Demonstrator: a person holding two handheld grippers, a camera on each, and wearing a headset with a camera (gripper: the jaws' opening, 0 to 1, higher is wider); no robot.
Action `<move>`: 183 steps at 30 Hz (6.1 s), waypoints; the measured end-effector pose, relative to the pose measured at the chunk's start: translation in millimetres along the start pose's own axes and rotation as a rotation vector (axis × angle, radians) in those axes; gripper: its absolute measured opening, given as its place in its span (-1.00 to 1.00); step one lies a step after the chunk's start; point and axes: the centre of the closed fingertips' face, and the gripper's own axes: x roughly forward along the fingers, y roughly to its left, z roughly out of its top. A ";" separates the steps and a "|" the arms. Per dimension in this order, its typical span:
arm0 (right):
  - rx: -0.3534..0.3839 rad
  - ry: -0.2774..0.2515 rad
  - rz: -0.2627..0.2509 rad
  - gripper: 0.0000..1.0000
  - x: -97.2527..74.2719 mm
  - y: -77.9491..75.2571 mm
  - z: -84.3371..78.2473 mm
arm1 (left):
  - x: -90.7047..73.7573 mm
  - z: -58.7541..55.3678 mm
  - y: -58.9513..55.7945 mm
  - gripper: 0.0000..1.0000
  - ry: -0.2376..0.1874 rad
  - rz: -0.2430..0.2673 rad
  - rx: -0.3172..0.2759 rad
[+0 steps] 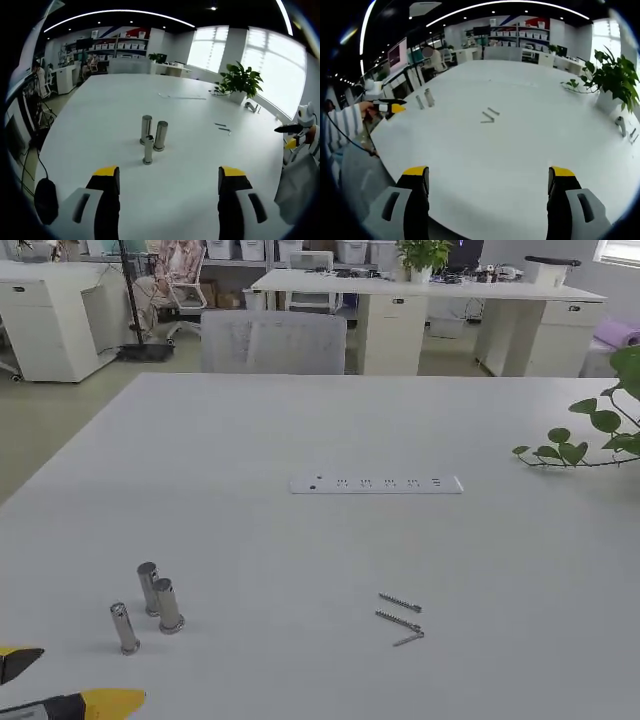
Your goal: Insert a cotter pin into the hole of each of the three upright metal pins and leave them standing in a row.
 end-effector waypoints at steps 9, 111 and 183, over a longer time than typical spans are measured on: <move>0.013 0.004 -0.005 1.00 -0.4 -1.8 -0.6 | 13.2 9.6 13.7 0.41 -0.002 0.013 0.029; 0.013 0.037 0.025 0.98 6.3 9.4 -6.5 | 50.8 5.0 24.0 -0.86 0.034 0.051 0.196; -0.031 0.039 0.133 0.90 10.6 19.9 -14.8 | 46.7 -43.2 -87.4 -0.86 0.124 0.154 0.005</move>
